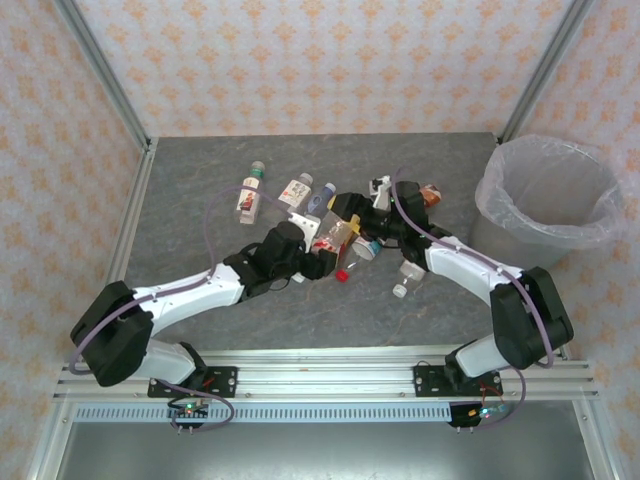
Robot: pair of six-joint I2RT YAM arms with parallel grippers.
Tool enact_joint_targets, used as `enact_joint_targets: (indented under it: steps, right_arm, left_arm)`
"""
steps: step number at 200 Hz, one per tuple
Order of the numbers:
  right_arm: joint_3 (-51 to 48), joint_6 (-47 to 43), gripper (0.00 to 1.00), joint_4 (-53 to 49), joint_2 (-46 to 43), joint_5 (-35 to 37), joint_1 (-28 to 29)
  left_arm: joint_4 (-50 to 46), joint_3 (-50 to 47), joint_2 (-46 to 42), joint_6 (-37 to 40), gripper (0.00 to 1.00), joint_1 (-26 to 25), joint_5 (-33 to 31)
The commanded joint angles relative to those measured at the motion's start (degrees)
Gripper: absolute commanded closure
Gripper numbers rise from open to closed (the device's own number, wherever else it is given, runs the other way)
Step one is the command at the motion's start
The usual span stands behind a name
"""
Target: Put the plastic bottles in the bin
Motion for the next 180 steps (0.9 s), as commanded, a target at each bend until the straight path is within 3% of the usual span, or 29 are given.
enact_joint_targets:
  steps: [1,96,121,158,180]
  right_arm:
    - [1.65,-0.77,0.25,0.79,-0.49,0.48,0.5]
    - [1.23,-3.78,0.46,-3.47,-4.72,7.93,0.53]
    - [1.92,-4.81,0.48,-4.79,-5.12,8.6,0.5]
    - [6.21,-10.17,0.5,-16.94,-6.27,16.69,0.36]
    - [7.88,-12.15,0.51,-19.04,-6.95,18.37,-0.04]
  left_arm:
    - [1.22,2.22,0.94,1.09,0.32,-0.3,-0.89]
    - [-1.35,3.82,2.17,0.85,0.25,-0.3,-3.26]
    - [-1.5,3.67,0.87,0.83,0.17,-0.3,-1.98]
    - [1.55,0.08,-5.11,1.17,0.04,-0.13,0.51]
    - [1.09,-0.37,-8.18,1.13,0.01,-0.13,-0.3]
